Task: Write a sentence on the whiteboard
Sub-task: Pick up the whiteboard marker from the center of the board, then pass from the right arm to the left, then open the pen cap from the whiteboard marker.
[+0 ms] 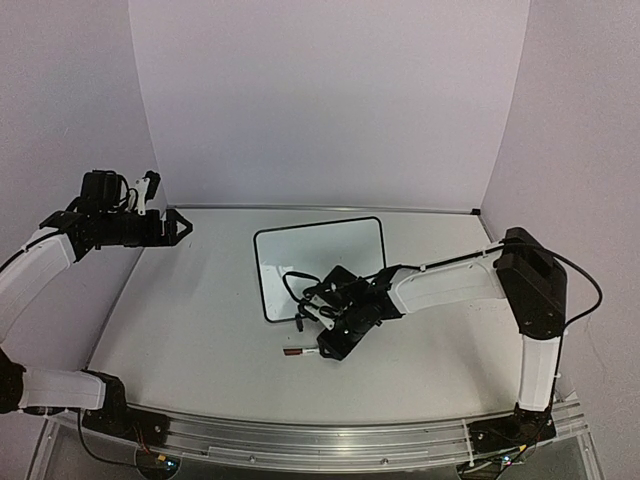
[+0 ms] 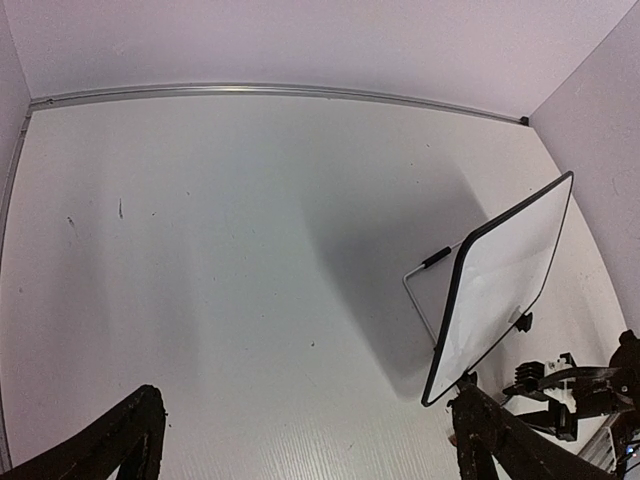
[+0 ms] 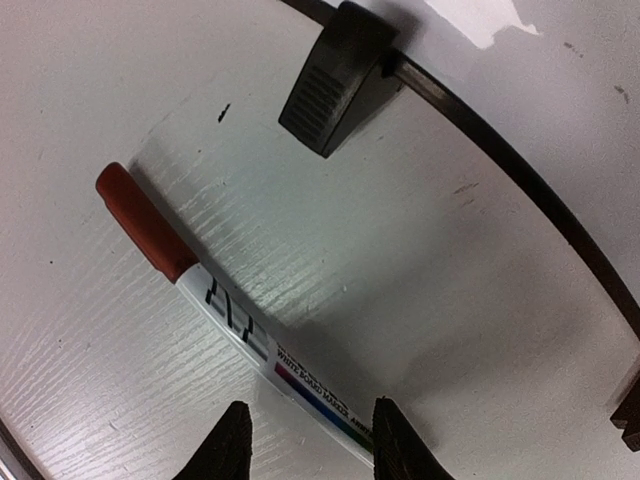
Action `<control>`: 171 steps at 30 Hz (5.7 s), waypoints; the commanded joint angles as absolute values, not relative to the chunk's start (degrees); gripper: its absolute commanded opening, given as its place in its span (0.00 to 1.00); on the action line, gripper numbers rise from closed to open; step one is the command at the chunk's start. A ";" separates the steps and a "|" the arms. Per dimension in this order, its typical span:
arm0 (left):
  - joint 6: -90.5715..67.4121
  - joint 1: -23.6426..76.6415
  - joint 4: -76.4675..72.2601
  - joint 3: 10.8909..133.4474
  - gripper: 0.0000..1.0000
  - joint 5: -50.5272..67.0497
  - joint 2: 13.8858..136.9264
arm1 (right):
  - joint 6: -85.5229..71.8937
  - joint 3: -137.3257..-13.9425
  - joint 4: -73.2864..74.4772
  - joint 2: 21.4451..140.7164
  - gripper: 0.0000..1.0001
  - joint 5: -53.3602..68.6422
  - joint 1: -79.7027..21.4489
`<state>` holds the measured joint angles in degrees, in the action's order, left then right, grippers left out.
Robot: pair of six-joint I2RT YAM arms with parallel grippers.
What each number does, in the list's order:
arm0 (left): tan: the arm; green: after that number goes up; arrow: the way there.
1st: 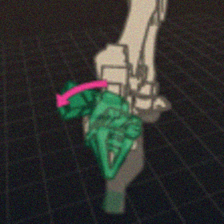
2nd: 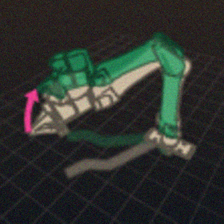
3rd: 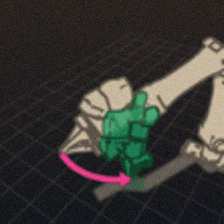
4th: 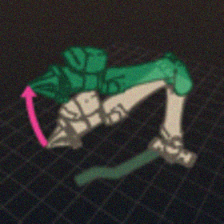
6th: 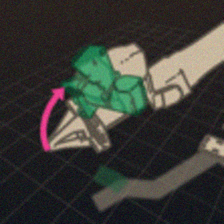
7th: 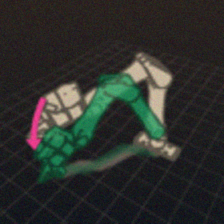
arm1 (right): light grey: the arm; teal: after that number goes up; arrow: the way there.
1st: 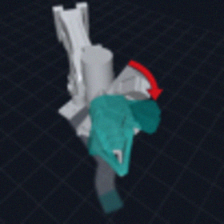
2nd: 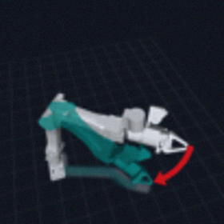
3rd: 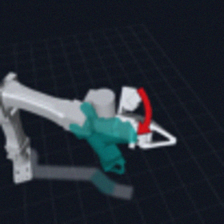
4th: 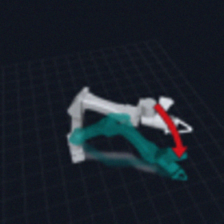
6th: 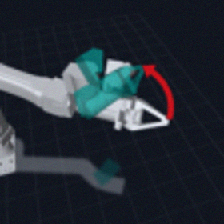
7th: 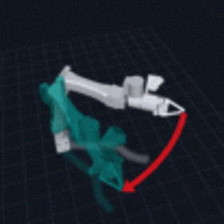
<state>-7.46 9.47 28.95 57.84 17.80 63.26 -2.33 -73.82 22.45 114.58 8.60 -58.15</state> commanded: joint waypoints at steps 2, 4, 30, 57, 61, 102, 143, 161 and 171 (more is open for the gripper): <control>-7.05 9.58 28.36 58.12 1.00 17.33 62.60 | -2.07 -75.64 24.33 116.20 0.35 10.12 -58.07; -7.12 9.56 28.31 58.11 1.00 17.40 62.68 | -2.19 -75.39 24.37 116.09 0.33 9.91 -58.14; -16.98 9.57 26.51 54.64 1.00 19.46 60.42 | -1.90 -71.76 21.92 114.99 0.04 -2.06 -66.08; -46.76 24.55 1.84 40.51 0.99 24.99 54.28 | -23.31 -70.07 1.59 99.45 0.00 -4.51 -66.18; -46.16 30.81 -1.96 41.86 0.99 22.76 59.65 | -23.03 -71.56 1.10 100.29 0.00 -4.06 -66.18; -53.40 39.04 -16.17 45.53 0.00 16.08 70.15 | -27.98 -64.00 -10.72 95.49 0.86 -9.39 -66.18; -67.36 38.94 -35.10 37.18 0.00 12.57 61.12 | -47.35 -61.96 -54.40 101.81 0.34 6.33 -61.97; -67.96 38.97 -33.74 36.70 0.00 12.45 60.00 | -47.57 -62.23 -56.47 101.98 0.13 7.52 -61.97; -68.48 38.95 -34.10 36.48 0.00 12.56 60.80 | -47.46 -61.89 -57.29 101.93 0.04 7.73 -61.99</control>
